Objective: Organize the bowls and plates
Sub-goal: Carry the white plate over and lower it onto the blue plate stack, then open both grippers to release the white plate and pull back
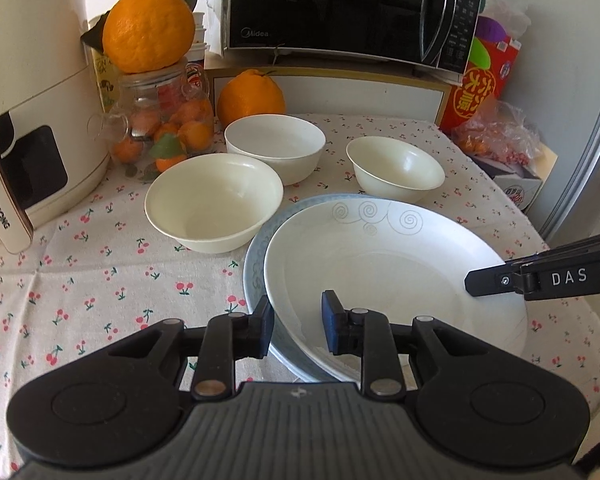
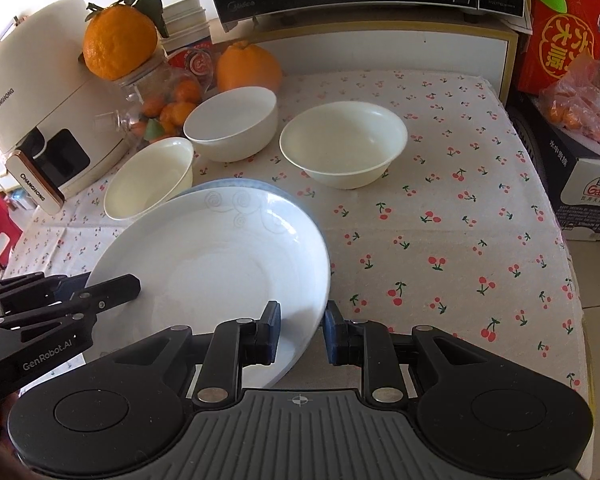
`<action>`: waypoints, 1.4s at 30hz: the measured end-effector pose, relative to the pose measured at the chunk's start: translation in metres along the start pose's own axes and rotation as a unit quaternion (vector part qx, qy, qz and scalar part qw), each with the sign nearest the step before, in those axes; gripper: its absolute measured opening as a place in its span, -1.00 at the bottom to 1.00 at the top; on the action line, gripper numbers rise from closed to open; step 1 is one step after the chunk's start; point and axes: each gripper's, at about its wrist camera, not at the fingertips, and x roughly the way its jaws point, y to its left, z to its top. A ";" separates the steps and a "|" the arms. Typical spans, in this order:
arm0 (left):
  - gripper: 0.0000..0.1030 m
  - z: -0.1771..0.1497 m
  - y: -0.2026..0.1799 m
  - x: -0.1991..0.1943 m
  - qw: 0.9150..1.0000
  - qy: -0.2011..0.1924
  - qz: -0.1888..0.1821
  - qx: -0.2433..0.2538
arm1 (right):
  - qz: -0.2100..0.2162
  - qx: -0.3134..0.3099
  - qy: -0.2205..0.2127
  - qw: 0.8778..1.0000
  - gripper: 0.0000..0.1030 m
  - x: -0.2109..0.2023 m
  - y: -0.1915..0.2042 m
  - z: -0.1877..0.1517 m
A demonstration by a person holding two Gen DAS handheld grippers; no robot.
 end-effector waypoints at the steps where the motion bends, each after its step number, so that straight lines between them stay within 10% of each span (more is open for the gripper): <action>1: -0.55 0.000 -0.001 0.000 1.000 0.000 0.002 0.002 | -0.001 -0.001 0.001 1.000 -0.56 0.000 0.000 0.000; 22: -0.51 0.000 0.000 0.000 1.000 0.005 0.001 0.008 | -0.015 -0.010 -0.004 1.000 -0.55 -0.003 -0.003 0.003; 35: 0.02 0.004 0.016 -0.010 0.999 -0.003 -0.020 -0.024 | -0.007 0.011 -0.011 1.000 -0.54 -0.004 -0.009 0.008; 42: 0.83 0.013 0.032 -0.011 0.997 -0.002 -0.030 -0.069 | 0.014 0.036 -0.040 0.998 0.58 -0.005 -0.007 0.019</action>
